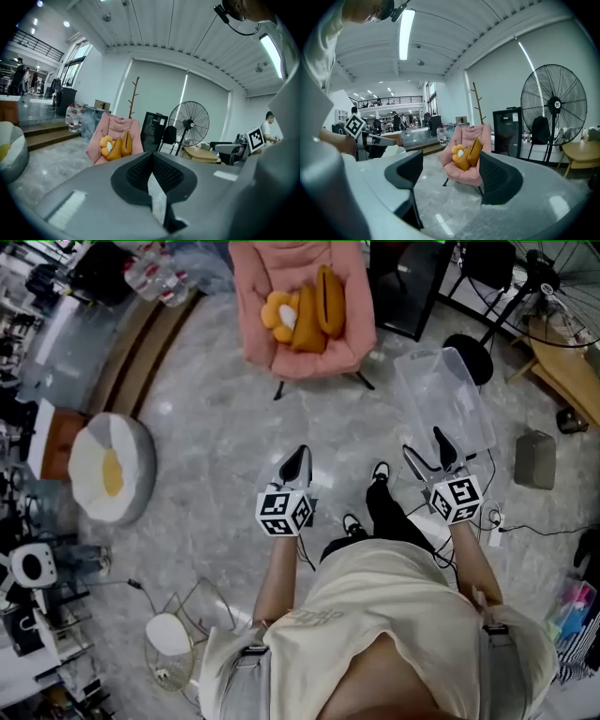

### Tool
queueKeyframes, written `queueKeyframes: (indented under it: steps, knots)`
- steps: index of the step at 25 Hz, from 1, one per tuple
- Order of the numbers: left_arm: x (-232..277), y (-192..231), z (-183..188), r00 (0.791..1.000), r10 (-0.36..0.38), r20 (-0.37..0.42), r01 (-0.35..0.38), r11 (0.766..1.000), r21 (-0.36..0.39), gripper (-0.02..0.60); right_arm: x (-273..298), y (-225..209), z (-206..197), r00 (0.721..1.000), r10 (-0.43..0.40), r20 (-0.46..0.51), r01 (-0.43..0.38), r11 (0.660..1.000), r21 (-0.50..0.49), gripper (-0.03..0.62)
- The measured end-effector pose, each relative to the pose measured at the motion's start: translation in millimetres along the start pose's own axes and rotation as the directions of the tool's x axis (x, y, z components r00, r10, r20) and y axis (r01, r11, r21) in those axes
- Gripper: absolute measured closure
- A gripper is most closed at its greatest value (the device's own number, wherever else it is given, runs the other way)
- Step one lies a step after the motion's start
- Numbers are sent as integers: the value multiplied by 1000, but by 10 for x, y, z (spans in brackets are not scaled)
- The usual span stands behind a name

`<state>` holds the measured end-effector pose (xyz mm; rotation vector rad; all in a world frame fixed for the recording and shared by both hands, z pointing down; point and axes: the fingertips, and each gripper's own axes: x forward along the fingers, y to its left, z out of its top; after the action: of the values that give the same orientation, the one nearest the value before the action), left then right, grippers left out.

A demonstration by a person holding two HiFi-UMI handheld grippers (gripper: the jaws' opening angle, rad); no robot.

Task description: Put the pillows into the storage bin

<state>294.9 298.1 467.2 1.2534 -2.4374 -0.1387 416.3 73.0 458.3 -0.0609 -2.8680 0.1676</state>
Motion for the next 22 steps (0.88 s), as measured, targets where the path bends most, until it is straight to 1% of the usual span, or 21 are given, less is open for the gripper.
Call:
queueKeyframes:
  steps: [4, 8, 11, 13, 16, 19, 22]
  knots:
    - [194, 80, 230, 1000, 19, 3, -19, 1000, 18, 566, 352, -256, 42, 1000, 7, 15, -7, 1000, 16, 224]
    - [417, 245, 602, 998, 55, 9, -55, 996, 65, 566, 816, -520, 265, 997, 23, 70, -24, 1000, 16, 224]
    - [679, 269, 902, 997, 72, 33, -75, 993, 92, 566, 1136, -767, 421, 994, 42, 98, -44, 999, 24, 223]
    - [836, 226, 1063, 996, 70, 53, -74, 993, 88, 566, 1299, -911, 495, 993, 58, 100, -60, 998, 22, 223]
    - [1044, 193, 1190, 995, 79, 66, -83, 994, 68, 566, 1500, -1117, 540, 993, 79, 87, -82, 996, 24, 224]
    - [1225, 207, 1196, 993, 100, 63, -102, 994, 29, 566, 1694, -1317, 482, 994, 93, 59, -95, 995, 33, 223]
    - [1282, 270, 1128, 991, 130, 33, -130, 991, 10, 565, 1836, -1423, 412, 994, 103, 30, -104, 994, 45, 224]
